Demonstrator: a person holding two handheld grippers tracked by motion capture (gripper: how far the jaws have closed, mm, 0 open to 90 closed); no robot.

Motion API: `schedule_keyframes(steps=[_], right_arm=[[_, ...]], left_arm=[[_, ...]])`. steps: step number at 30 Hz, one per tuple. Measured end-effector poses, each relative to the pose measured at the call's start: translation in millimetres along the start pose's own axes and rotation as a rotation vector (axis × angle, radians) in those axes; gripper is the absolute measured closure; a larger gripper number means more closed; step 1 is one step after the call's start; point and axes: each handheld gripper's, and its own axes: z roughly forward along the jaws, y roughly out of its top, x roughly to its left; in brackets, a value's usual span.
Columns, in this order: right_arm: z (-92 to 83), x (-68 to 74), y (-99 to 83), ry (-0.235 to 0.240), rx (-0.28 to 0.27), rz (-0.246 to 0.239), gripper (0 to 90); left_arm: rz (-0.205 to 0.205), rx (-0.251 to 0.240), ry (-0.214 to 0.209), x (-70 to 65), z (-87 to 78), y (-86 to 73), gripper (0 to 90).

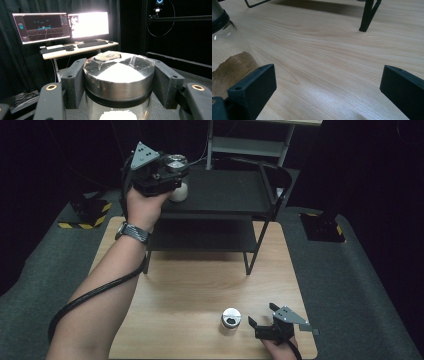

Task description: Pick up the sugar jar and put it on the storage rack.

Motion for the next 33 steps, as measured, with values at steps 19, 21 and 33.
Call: schedule_keyframes(steps=[19, 21, 33], right_arm=[[-0.4, -0.3, -0.6, -0.001, -0.003, 0.001, 0.1], [-0.4, -0.3, -0.8, -0.001, -0.004, 0.001, 0.1], [-0.5, -1.1, -1.0, 0.002, -0.005, 0.006, 0.0]], left_arm=[[-0.04, 0.004, -0.003, 5.6, 2.8, -0.5, 34.3], [-0.037, 0.004, -0.003, 5.8, 2.9, -0.3, 34.2], [-0.053, -0.007, -0.008, 6.0, 3.2, -2.4, 33.2]])
